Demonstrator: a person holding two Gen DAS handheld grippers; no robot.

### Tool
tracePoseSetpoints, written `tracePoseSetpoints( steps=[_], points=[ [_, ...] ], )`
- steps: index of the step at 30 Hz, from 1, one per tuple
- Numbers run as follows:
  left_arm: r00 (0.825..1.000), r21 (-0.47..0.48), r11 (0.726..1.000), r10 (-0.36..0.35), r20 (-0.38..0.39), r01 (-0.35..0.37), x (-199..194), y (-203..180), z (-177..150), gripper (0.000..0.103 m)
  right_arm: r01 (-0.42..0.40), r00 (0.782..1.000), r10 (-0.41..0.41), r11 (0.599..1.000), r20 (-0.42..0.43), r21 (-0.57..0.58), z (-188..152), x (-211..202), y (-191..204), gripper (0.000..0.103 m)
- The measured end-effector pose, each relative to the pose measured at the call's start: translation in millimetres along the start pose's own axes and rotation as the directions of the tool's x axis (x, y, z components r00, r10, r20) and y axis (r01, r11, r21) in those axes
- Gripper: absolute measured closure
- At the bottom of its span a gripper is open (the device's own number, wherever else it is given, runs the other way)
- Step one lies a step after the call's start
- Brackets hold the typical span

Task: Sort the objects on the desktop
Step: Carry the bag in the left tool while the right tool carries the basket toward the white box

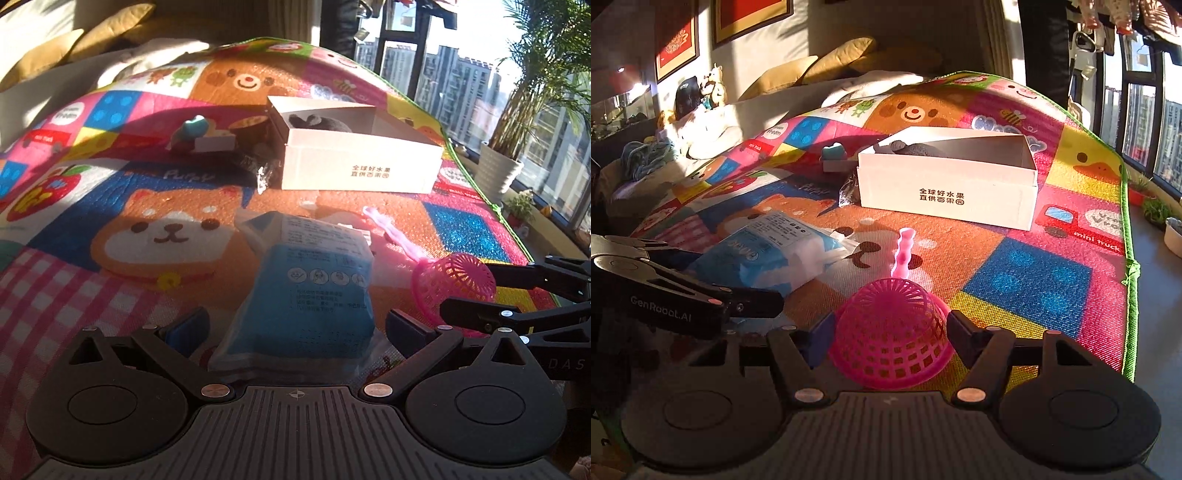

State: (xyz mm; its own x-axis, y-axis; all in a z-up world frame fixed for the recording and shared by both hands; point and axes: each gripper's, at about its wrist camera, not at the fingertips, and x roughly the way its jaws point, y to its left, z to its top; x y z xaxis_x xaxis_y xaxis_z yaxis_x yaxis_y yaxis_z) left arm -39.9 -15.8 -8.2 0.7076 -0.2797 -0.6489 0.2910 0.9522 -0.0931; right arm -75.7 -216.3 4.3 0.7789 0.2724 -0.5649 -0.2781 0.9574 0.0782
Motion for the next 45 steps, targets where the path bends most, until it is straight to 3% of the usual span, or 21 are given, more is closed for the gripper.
tracePoseSetpoints(
  steps=[5, 17, 21, 25, 29, 31, 37, 45],
  points=[
    [1.0, -0.014, 1.0, 0.0, -0.002, 0.0, 1.5, 0.8, -0.7, 0.0, -0.01, 1.0, 0.011, 0.996, -0.013, 0.092, 1.2, 4.1, -15.2, 0.029],
    [0.998, 0.044, 0.997, 0.06, -0.021, -0.059, 3.8, -11.1, -1.4, 0.0, -0.002, 1.0, 0.005, 0.992, -0.022, 0.127, 0.7, 5.9, -19.4, 0.019],
    [1.0, -0.003, 1.0, 0.025, -0.01, -0.025, 2.4, -7.9, 1.9, 0.0, -0.006, 1.0, 0.009, 0.992, -0.024, 0.128, 0.9, 6.3, -19.6, 0.018],
    [1.0, 0.02, 1.0, 0.024, -0.006, -0.024, 4.7, -11.8, 3.3, 0.001, -0.009, 1.0, 0.012, 0.991, -0.024, 0.131, 1.4, 6.6, -20.4, 0.017],
    [0.999, 0.073, 0.996, 0.051, 0.005, -0.051, 6.6, -16.3, 4.3, 0.016, -0.012, 1.0, 0.015, 0.991, -0.025, 0.135, 1.3, 6.9, -20.7, 0.016],
    [0.999, 0.079, 0.995, 0.053, 0.005, -0.053, 8.3, -15.6, 5.6, 0.017, -0.012, 1.0, 0.016, 0.991, -0.024, 0.136, 1.5, 7.3, -20.7, 0.015],
    [0.999, 0.083, 0.995, 0.051, 0.019, -0.052, 6.7, -13.7, 6.7, 0.034, -0.01, 1.0, 0.013, 0.991, -0.024, 0.135, 1.4, 7.5, -20.5, 0.015],
    [0.998, 0.056, 0.997, 0.056, 0.019, -0.057, -6.7, -6.5, -1.6, 0.037, 0.018, 0.999, -0.015, 0.997, -0.046, 0.078, -0.7, 3.5, -11.3, 0.008]
  ],
)
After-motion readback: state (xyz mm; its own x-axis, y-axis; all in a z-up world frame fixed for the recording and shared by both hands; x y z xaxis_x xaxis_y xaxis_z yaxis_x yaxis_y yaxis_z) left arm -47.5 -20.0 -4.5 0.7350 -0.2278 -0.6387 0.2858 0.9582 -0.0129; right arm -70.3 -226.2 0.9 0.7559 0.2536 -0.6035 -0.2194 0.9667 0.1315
